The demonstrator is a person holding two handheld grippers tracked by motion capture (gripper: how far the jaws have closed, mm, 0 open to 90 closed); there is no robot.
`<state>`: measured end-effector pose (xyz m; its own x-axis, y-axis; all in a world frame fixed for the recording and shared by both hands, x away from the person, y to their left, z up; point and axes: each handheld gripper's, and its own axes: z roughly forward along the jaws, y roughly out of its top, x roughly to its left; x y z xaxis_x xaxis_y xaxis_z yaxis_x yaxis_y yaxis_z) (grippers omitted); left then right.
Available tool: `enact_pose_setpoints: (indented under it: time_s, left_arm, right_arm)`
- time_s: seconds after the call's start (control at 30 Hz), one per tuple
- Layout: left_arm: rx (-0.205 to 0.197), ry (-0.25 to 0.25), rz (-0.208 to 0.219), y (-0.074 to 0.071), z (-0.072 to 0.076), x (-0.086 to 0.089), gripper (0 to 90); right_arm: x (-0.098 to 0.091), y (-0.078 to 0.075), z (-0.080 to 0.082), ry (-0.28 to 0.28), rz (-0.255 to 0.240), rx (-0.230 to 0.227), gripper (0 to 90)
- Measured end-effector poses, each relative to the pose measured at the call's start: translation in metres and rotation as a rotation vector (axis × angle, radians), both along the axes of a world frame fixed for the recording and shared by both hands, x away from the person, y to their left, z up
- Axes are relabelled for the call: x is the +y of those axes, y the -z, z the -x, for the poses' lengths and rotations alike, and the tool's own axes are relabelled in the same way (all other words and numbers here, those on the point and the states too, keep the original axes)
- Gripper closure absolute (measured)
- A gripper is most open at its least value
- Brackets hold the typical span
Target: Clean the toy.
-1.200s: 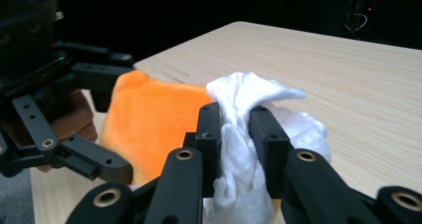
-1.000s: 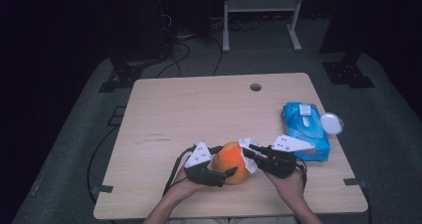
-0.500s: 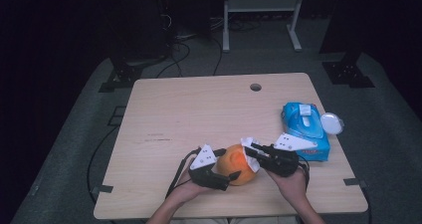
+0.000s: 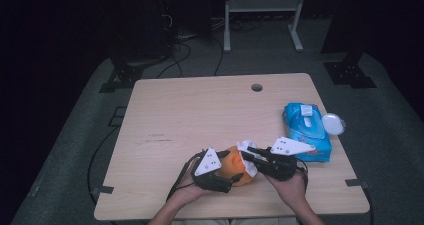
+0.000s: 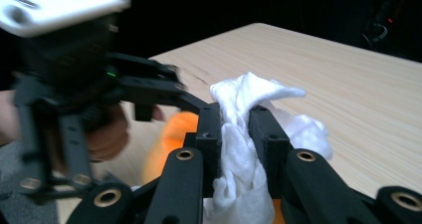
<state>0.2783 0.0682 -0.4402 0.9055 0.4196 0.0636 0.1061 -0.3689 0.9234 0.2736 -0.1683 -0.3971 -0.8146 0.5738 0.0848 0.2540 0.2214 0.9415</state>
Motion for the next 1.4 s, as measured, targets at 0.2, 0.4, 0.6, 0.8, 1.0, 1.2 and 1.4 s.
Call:
enact_pose_setpoints:
  time_s: [0.2, 0.4, 0.6, 0.8, 1.0, 1.2, 1.4]
  left_arm:
    - [-0.028, 0.047, -0.050, 0.000, 0.005, 0.000, 31.5]
    - [-0.024, 0.078, -0.044, 0.002, 0.005, 0.000, 29.7]
    - [-0.039, 0.092, -0.061, 0.003, 0.008, 0.000, 30.1]
    - [-0.038, 0.093, -0.065, 0.002, 0.007, 0.003, 30.2]
    - [-0.042, 0.104, -0.064, 0.003, 0.006, 0.004, 29.5]
    - [-0.028, 0.095, -0.058, 0.003, 0.006, 0.006, 29.5]
    - [-0.038, 0.029, -0.045, 0.001, 0.006, -0.003, 17.2]
  right_arm:
    - [0.004, -0.002, 0.003, -0.029, 0.013, -0.005, 75.6]
    - [-0.020, 0.014, -0.015, 0.058, -0.017, 0.080, 75.5]
    - [-0.006, 0.004, -0.001, 0.009, 0.000, 0.031, 75.5]
    - [-0.005, 0.004, 0.000, 0.003, 0.034, 0.017, 75.5]
    - [-0.011, 0.004, 0.000, -0.016, -0.007, 0.064, 75.4]
    - [-0.006, 0.003, -0.001, -0.026, 0.025, 0.038, 74.8]
    - [-0.021, 0.008, -0.010, 0.021, -0.007, 0.106, 75.1]
